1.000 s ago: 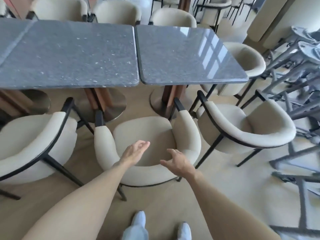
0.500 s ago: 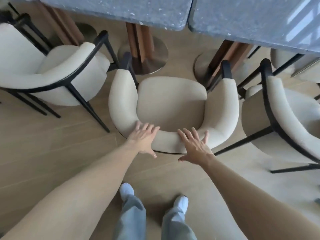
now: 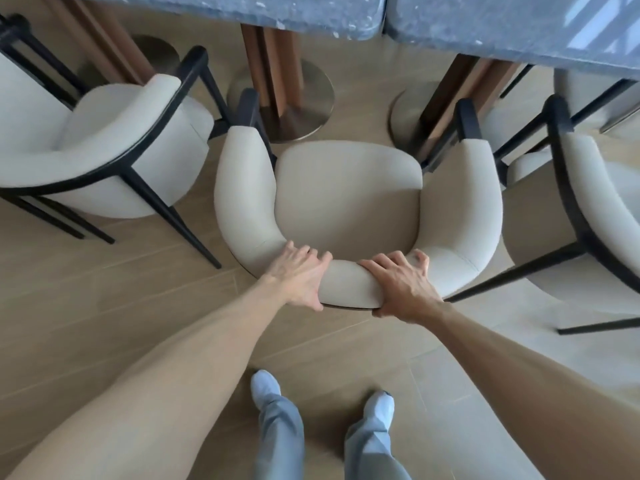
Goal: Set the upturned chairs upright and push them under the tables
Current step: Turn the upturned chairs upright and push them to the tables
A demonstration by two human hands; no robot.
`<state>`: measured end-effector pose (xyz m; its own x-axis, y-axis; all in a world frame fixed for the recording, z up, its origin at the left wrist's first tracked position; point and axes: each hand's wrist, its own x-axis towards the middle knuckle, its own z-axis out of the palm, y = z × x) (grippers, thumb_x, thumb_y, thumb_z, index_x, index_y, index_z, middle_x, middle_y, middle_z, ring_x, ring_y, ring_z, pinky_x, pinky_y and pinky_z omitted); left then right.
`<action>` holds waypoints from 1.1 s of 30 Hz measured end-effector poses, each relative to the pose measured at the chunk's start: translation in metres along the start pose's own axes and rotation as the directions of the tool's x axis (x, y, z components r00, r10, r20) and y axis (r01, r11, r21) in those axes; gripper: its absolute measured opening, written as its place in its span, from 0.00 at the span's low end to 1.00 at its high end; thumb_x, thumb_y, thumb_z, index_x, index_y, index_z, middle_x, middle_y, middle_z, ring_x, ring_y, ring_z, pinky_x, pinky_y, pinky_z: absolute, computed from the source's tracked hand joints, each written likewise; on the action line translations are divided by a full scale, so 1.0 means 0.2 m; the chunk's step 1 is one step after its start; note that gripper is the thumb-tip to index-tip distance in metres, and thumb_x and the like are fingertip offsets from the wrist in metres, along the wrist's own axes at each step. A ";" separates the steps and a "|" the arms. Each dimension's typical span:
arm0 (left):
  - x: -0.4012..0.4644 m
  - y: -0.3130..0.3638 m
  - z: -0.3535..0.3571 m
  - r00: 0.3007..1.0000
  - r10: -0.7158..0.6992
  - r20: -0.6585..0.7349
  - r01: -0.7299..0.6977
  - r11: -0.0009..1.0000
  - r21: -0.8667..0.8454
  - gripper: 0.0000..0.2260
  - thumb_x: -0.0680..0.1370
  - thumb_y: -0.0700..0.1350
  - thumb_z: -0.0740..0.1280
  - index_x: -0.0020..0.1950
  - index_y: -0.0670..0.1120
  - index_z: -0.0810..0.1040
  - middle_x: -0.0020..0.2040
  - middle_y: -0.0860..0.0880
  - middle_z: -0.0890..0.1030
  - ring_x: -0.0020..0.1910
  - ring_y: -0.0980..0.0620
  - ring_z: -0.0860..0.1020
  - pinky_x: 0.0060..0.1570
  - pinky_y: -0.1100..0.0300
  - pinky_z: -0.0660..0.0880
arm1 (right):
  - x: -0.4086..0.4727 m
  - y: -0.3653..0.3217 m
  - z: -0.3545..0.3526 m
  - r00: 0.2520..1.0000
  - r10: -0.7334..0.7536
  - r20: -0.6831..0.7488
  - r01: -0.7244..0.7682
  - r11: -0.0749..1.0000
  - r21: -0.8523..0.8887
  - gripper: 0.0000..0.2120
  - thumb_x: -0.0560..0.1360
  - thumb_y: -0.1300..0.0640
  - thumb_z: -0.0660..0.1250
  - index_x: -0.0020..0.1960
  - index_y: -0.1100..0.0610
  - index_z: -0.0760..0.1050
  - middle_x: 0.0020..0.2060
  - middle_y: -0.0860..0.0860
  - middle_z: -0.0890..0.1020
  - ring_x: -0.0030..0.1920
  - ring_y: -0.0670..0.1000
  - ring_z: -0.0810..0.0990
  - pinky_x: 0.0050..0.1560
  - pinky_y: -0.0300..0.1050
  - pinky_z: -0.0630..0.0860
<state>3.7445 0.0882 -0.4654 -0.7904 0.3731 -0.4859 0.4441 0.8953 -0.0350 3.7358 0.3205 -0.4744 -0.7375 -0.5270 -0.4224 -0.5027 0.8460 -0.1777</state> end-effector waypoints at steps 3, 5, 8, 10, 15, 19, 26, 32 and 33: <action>0.00 -0.10 0.00 1.000 0.002 -0.013 -0.002 1.000 0.001 0.38 0.63 0.67 0.73 0.64 0.46 0.68 0.55 0.45 0.80 0.57 0.44 0.77 0.59 0.47 0.70 | 0.08 -0.06 -0.02 1.000 0.006 -0.006 -0.006 1.000 0.009 0.48 0.59 0.40 0.78 0.74 0.41 0.60 0.64 0.42 0.72 0.65 0.51 0.68 0.67 0.69 0.56; 0.00 -0.17 0.00 1.000 0.002 -0.013 -0.002 1.000 0.012 0.38 0.63 0.68 0.73 0.64 0.46 0.68 0.54 0.45 0.80 0.57 0.44 0.77 0.58 0.47 0.71 | 0.13 -0.10 -0.04 1.000 0.008 -0.009 -0.007 1.000 0.019 0.48 0.59 0.41 0.79 0.74 0.42 0.60 0.64 0.42 0.72 0.66 0.52 0.68 0.67 0.70 0.56; 0.00 -0.28 0.00 1.000 0.005 -0.023 -0.005 1.000 0.029 0.38 0.63 0.68 0.73 0.63 0.46 0.68 0.53 0.45 0.80 0.55 0.44 0.77 0.57 0.48 0.72 | 0.21 -0.17 -0.07 1.000 0.016 -0.002 -0.016 1.000 0.012 0.49 0.60 0.41 0.79 0.75 0.41 0.60 0.65 0.42 0.72 0.66 0.52 0.68 0.67 0.70 0.57; 0.01 -0.34 0.00 1.000 0.014 -0.024 -0.013 1.000 0.027 0.38 0.63 0.68 0.73 0.63 0.46 0.68 0.53 0.45 0.80 0.55 0.43 0.77 0.56 0.48 0.72 | 0.26 -0.20 -0.08 1.000 0.022 -0.015 -0.022 1.000 0.006 0.49 0.59 0.41 0.79 0.75 0.41 0.60 0.65 0.42 0.72 0.65 0.52 0.68 0.66 0.69 0.57; 0.03 -0.48 0.00 0.999 0.016 -0.031 -0.015 1.000 0.011 0.38 0.63 0.67 0.74 0.64 0.46 0.68 0.54 0.44 0.79 0.57 0.43 0.77 0.58 0.47 0.70 | 0.38 -0.25 -0.11 0.999 0.033 -0.024 -0.033 0.999 -0.004 0.48 0.59 0.40 0.78 0.74 0.40 0.59 0.63 0.42 0.72 0.65 0.51 0.68 0.66 0.68 0.58; 0.04 -0.57 -0.01 0.999 0.019 -0.033 -0.019 1.000 0.007 0.39 0.63 0.68 0.74 0.64 0.46 0.68 0.54 0.44 0.79 0.58 0.43 0.76 0.59 0.46 0.69 | 0.45 -0.29 -0.15 0.999 0.047 -0.027 -0.047 0.999 0.006 0.48 0.59 0.39 0.79 0.74 0.40 0.60 0.64 0.41 0.72 0.65 0.51 0.68 0.66 0.65 0.57; 0.05 -0.71 -0.01 0.999 0.013 -0.031 -0.013 1.000 0.003 0.39 0.63 0.67 0.75 0.64 0.47 0.67 0.55 0.45 0.79 0.58 0.43 0.76 0.60 0.46 0.69 | 0.57 -0.35 -0.18 0.998 0.043 -0.041 -0.042 0.999 0.022 0.47 0.59 0.40 0.78 0.74 0.39 0.60 0.63 0.40 0.72 0.66 0.50 0.67 0.68 0.64 0.56; 0.05 -0.73 0.01 0.999 0.023 -0.038 -0.025 0.999 -0.044 0.41 0.63 0.67 0.75 0.68 0.49 0.66 0.58 0.47 0.76 0.61 0.45 0.72 0.63 0.48 0.65 | 0.57 -0.36 -0.20 0.998 0.047 -0.038 -0.047 0.999 0.009 0.47 0.58 0.38 0.77 0.73 0.38 0.60 0.62 0.39 0.72 0.65 0.50 0.68 0.66 0.62 0.58; 0.06 -0.73 0.00 0.999 0.027 -0.030 -0.029 0.998 -0.050 0.41 0.63 0.67 0.75 0.69 0.50 0.66 0.59 0.47 0.76 0.62 0.45 0.72 0.64 0.48 0.65 | 0.57 -0.36 -0.20 0.998 0.048 -0.033 -0.048 0.999 0.002 0.48 0.58 0.38 0.77 0.73 0.38 0.59 0.62 0.40 0.72 0.64 0.50 0.68 0.66 0.62 0.59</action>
<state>3.6716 -0.0380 -0.4665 -0.7905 0.4044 -0.4599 0.4450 0.8953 0.0224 3.6691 0.1965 -0.4737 -0.7754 -0.4880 -0.4008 -0.4656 0.8706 -0.1592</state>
